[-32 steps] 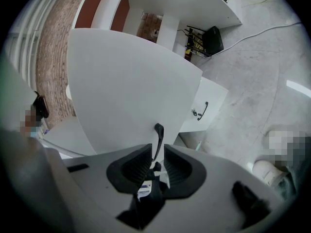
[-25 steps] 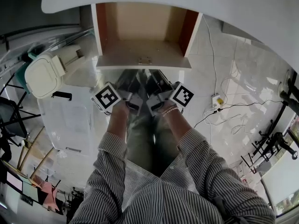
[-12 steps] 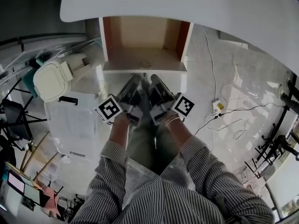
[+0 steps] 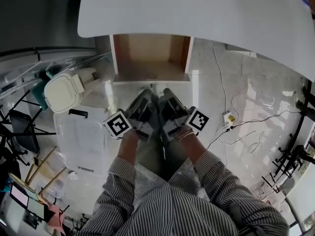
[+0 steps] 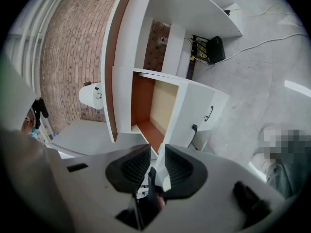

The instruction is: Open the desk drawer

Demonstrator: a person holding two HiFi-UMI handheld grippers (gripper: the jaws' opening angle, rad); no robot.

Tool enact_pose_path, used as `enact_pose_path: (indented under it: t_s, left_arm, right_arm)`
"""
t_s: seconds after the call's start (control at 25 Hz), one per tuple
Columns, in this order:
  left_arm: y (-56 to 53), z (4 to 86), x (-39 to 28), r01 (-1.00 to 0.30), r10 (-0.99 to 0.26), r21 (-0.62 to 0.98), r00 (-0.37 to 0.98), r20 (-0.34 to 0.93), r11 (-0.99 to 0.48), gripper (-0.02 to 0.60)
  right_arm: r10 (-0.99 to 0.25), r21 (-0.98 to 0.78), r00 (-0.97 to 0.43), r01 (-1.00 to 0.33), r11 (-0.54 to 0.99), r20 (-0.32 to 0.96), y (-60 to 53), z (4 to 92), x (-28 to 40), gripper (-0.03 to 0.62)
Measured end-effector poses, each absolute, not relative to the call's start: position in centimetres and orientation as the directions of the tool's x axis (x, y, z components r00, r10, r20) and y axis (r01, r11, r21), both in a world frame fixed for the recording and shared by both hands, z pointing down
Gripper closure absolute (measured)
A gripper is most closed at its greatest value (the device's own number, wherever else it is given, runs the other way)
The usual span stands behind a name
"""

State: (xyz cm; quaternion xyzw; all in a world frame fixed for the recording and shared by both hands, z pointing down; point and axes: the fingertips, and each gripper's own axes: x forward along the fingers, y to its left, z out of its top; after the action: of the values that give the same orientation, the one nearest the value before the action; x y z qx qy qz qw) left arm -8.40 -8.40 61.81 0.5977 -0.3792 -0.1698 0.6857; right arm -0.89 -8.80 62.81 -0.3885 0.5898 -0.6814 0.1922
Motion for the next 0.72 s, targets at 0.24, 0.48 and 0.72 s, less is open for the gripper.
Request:
enact_pose_path:
  t_s: [0.24, 0.48, 0.72]
  left_arm:
    - [-10.1, 57.6, -7.6, -0.202, -0.692, 0.963, 0.669, 0.269, 0.18, 0.528]
    - [-11.9, 52.7, -6.5, -0.217, -0.681, 0.974, 0.703, 0.203, 0.066, 0.528]
    - [-13.7, 48.1, -5.4, -0.197, -0.687, 0.98, 0.709, 0.16, 0.025, 0.528]
  right_arm:
    - [-0.732, -0.97, -0.636, -0.174, -0.171, 0.244, -10.2, 58.5, -1.0, 0.507]
    - [-0.735, -0.986, -0.657, -0.13, -0.104, 0.164, -12.3, 53.1, -1.0, 0.507]
    - [-0.736, -0.995, -0.672, -0.098, -0.027, 0.086, -15.2, 48.0, -0.4, 0.507]
